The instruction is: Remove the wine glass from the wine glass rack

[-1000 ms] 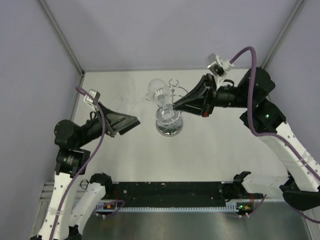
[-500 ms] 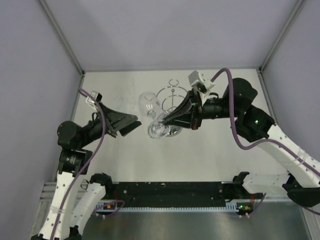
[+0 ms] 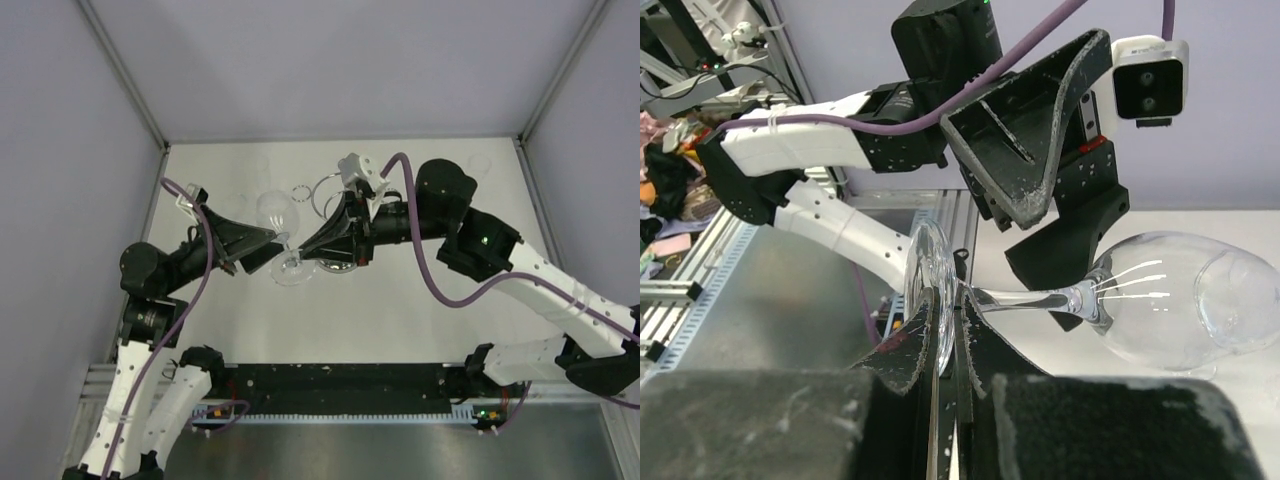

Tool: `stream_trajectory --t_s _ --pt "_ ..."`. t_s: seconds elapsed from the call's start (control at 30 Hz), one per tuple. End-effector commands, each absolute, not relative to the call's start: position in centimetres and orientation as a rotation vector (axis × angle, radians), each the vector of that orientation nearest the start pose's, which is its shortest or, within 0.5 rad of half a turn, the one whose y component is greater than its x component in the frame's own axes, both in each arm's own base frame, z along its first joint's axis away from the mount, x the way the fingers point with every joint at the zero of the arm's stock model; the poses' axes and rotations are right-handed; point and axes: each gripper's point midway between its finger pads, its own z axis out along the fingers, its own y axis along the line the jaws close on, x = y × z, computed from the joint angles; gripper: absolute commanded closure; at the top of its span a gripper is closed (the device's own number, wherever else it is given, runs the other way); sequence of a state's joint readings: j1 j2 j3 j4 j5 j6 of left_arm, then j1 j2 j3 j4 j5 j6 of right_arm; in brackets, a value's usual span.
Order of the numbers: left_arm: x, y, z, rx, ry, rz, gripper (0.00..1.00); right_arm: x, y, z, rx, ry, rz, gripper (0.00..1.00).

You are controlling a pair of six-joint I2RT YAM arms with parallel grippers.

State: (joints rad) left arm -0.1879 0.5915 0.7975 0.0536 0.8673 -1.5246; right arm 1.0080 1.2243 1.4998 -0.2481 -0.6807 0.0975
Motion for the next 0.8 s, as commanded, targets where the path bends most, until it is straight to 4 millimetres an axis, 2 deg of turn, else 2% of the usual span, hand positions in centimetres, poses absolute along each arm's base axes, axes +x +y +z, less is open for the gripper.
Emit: stream_trajectory --t_s 0.0,0.43,0.7,0.77 --pt "14.1 -19.0 42.0 -0.165 1.66 -1.916 0.04 8.8 36.3 50.1 -1.214 0.992 1.32 1.0" --pt "14.2 -19.0 42.3 -0.164 1.658 -1.922 0.11 9.2 38.5 48.8 -1.248 0.99 1.273 1.0" --pt "14.3 -19.1 42.5 -0.154 1.653 -1.926 0.21 9.6 39.4 48.3 -1.255 0.997 1.255 1.0" --pt "14.2 -19.1 42.3 -0.151 1.657 -1.928 0.26 9.7 39.3 48.4 -1.254 0.995 1.253 1.0"
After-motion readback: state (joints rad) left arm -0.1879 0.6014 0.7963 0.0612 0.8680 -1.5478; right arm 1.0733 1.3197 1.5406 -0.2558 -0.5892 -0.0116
